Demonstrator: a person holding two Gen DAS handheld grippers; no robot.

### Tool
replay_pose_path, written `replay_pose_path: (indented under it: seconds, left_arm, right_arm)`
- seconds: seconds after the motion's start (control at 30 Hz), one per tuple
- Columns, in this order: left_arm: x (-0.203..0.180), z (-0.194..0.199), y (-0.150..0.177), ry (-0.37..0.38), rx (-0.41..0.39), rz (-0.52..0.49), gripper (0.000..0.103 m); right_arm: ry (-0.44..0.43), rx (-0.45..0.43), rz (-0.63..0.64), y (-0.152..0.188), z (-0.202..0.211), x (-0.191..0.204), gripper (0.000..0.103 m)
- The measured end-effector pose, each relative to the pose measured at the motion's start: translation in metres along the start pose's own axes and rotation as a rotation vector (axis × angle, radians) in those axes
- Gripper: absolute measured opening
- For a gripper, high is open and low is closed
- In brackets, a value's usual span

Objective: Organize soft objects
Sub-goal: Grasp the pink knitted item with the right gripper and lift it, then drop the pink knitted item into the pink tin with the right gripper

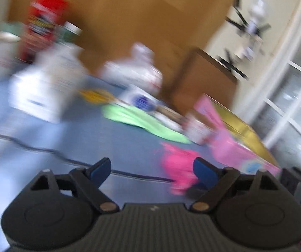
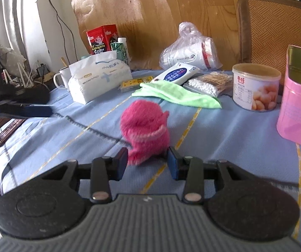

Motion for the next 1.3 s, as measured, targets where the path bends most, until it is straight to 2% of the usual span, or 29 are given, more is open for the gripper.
replay_pose_path:
  seconds: [0.07, 0.13, 0.23, 0.37, 0.57, 0.63, 0.8, 0.9, 0.93, 0.97, 1.0, 1.03, 1.07, 1.17, 1.3]
  left_arm:
    - [-0.027, -0.015, 0.007, 0.061, 0.040, -0.022, 0.097]
    - [-0.048, -0.029, 0.016, 0.090, 0.076, -0.057, 0.098]
    - [-0.060, -0.037, 0.032, 0.093, 0.113, -0.077, 0.098]
    - [-0.056, -0.047, 0.046, 0.089, 0.157, -0.047, 0.094]
    - [-0.041, -0.039, 0.040, 0.086, 0.141, 0.002, 0.094]
    - [-0.039, -0.036, 0.034, 0.083, 0.128, 0.009, 0.094]
    - [-0.046, -0.036, 0.012, 0.075, 0.082, -0.011, 0.094]
    - [-0.055, -0.051, 0.006, 0.067, 0.087, -0.040, 0.085]
    - [-0.058, -0.058, 0.006, 0.070, 0.101, -0.047, 0.073]
    - [-0.061, -0.064, 0.007, 0.069, 0.116, -0.054, 0.065]
    - [-0.061, -0.068, 0.008, 0.041, 0.112, -0.060, 0.065]
    - [-0.064, -0.069, 0.006, 0.016, 0.100, -0.072, 0.061]
    - [-0.068, -0.067, 0.004, 0.022, 0.091, -0.078, 0.061]
    - [-0.090, -0.056, -0.011, 0.108, 0.054, -0.079, 0.060]
    - [-0.143, -0.055, -0.027, 0.197, 0.014, -0.153, 0.060]
  right_arm:
    - [-0.003, 0.006, 0.009, 0.005, 0.005, 0.003, 0.043]
    - [-0.015, 0.011, 0.021, 0.009, 0.010, 0.007, 0.043]
    - [-0.031, 0.016, 0.056, 0.014, 0.012, 0.016, 0.044]
    - [-0.025, 0.035, 0.098, 0.015, 0.006, 0.019, 0.044]
    - [-0.032, 0.024, 0.073, 0.013, 0.008, 0.014, 0.051]
    - [-0.021, 0.006, 0.060, 0.011, 0.011, 0.012, 0.058]
    - [-0.003, -0.020, 0.053, -0.001, 0.014, 0.005, 0.060]
    - [0.012, -0.015, 0.099, -0.013, 0.006, 0.005, 0.062]
    - [0.014, -0.009, 0.114, -0.016, 0.001, 0.004, 0.062]
    - [0.011, 0.004, 0.120, -0.018, -0.006, 0.002, 0.061]
    - [0.011, 0.015, 0.119, -0.018, -0.010, 0.000, 0.057]
    - [0.043, 0.010, 0.124, -0.019, -0.013, -0.004, 0.037]
    - [0.076, -0.003, 0.141, -0.021, -0.011, -0.006, 0.038]
    - [0.100, -0.094, 0.152, -0.032, 0.015, -0.009, 0.038]
    - [0.203, -0.207, 0.185, -0.048, 0.058, -0.022, 0.038]
Point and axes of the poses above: each gripper's, at about its wrist camera, not at the fingertips, and z roughly against the way its jaws point, x to its left, y to its underside, the point moved 9 cm from there along -z, roughly the way its jaws point, and after that the axes turned 15 degrees about -y, right-handed, at the moved point
